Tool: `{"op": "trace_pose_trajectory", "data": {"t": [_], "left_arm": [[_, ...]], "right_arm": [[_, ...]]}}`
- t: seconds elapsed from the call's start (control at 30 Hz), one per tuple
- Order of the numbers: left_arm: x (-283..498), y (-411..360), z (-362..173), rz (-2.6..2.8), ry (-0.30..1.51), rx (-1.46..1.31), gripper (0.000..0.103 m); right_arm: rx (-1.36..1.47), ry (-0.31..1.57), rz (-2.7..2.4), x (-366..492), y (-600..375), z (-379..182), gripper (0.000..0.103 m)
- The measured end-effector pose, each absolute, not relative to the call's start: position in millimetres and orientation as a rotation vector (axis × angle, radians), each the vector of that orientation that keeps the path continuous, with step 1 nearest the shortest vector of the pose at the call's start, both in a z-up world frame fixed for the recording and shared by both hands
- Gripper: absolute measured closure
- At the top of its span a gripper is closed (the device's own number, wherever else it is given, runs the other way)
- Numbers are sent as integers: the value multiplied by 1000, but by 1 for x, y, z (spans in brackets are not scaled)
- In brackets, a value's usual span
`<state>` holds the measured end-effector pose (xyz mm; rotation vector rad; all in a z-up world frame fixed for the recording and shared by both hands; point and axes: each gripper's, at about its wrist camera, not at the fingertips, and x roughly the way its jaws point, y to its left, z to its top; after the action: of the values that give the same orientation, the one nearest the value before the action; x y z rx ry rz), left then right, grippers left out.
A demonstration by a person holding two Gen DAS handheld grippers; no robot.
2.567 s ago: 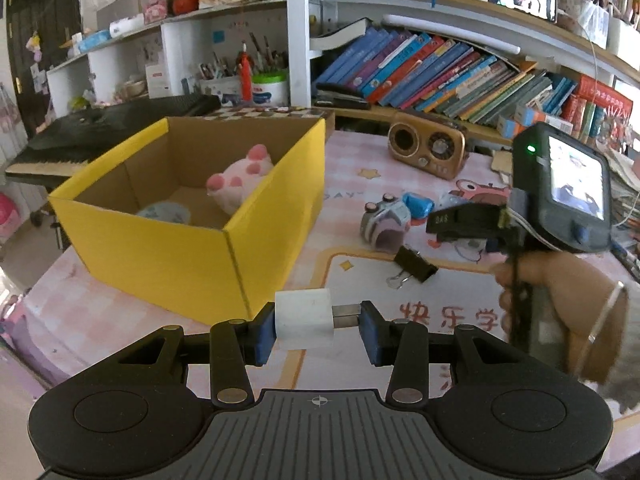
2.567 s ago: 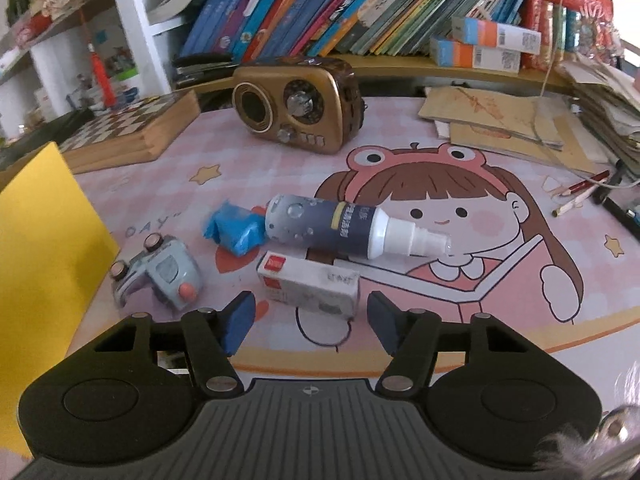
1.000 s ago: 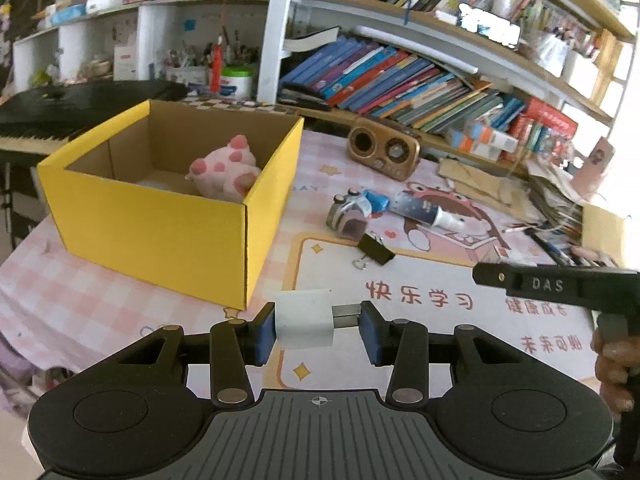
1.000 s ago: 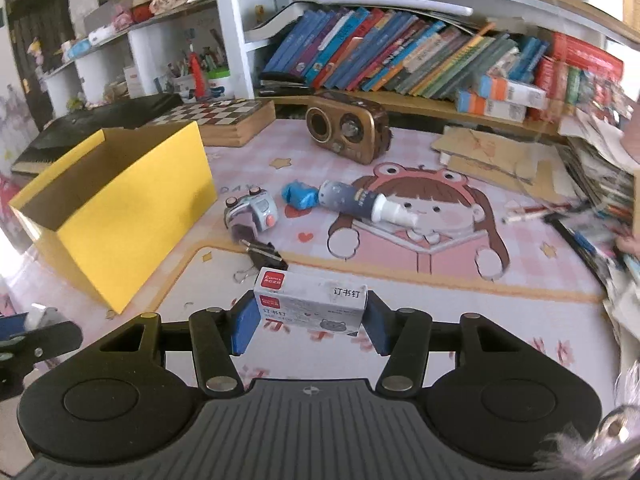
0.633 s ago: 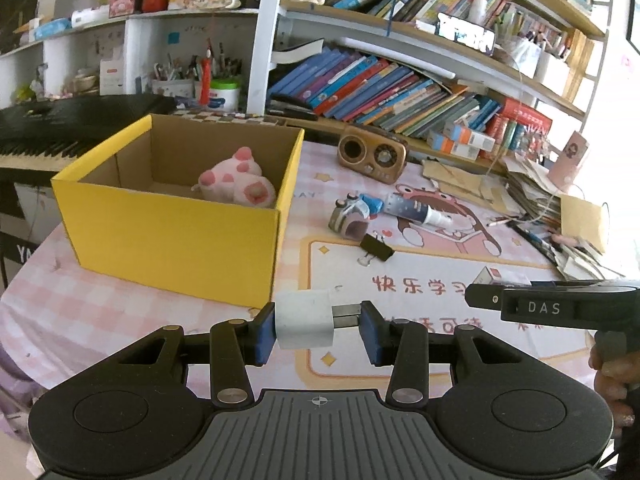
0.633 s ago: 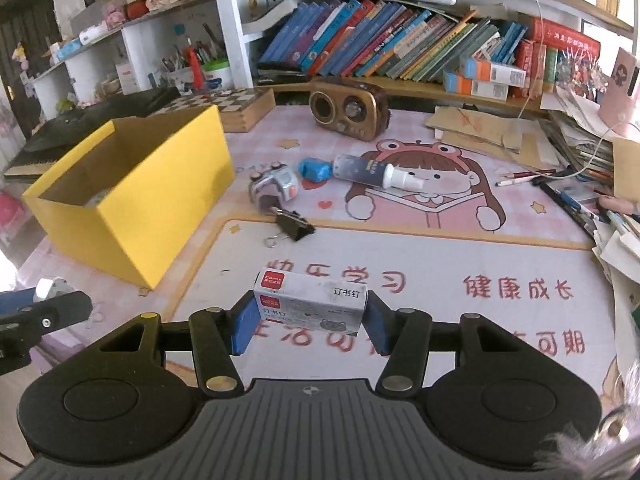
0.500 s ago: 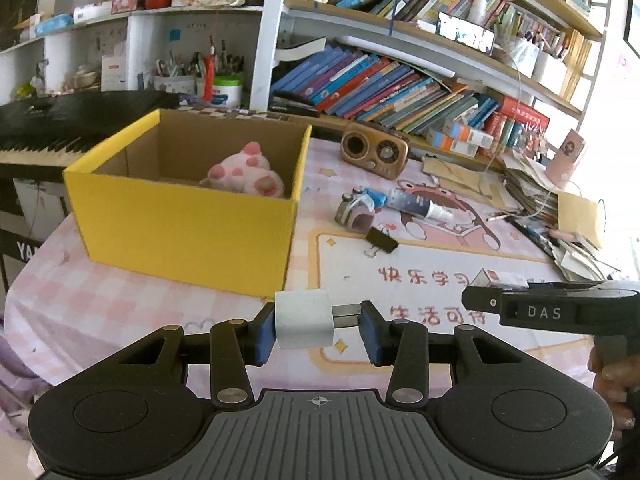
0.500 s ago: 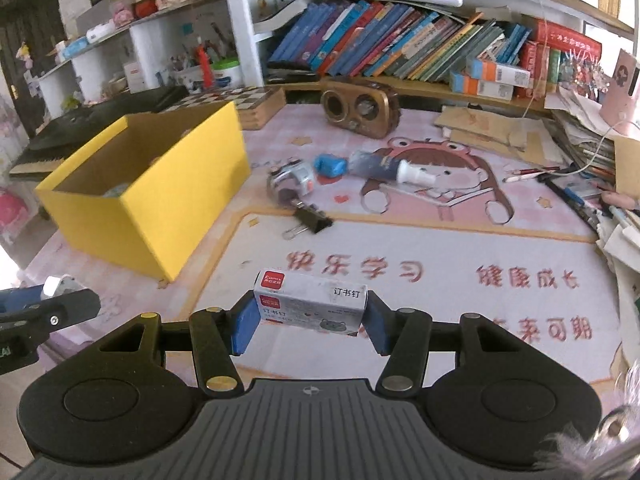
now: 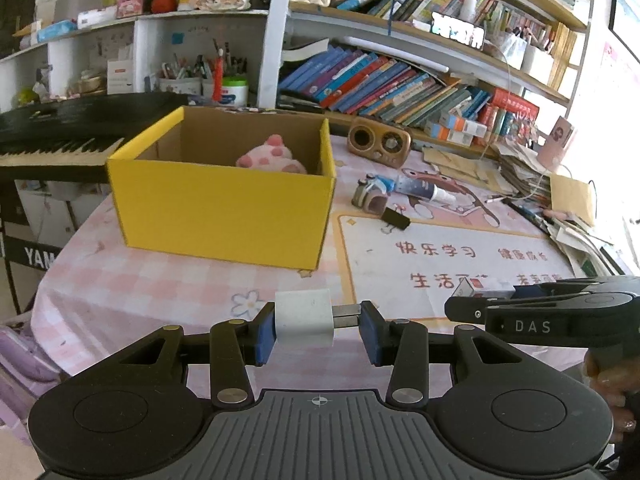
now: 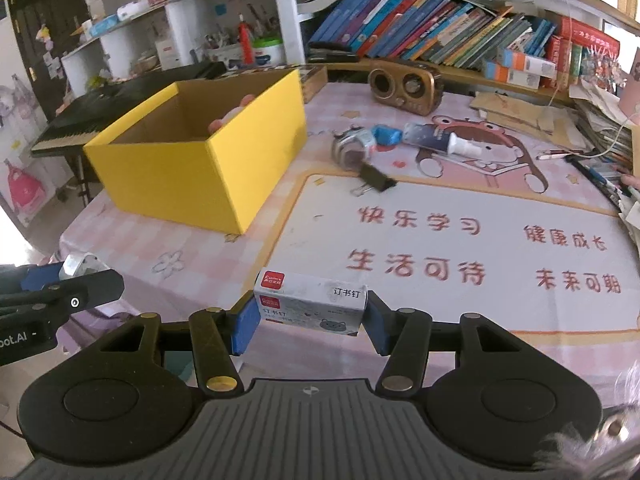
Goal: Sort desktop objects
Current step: 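Carry the plug with the left tool while the right tool carries the staple box over the yellow box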
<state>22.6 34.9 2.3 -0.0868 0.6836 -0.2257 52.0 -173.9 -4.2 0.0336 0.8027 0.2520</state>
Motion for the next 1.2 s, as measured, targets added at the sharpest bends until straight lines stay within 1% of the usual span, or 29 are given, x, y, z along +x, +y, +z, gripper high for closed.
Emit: {"op": "trace_pose_trajectory", "data": {"t": [0.63, 1.2], "left_arm": [[-11, 96, 4, -103, 649, -159, 61], [-3, 116, 12, -40, 617, -222, 61]], "right_arm": [[-30, 789, 376, 34, -106, -1, 51], [-64, 792, 486, 41, -78, 8, 51]]}}
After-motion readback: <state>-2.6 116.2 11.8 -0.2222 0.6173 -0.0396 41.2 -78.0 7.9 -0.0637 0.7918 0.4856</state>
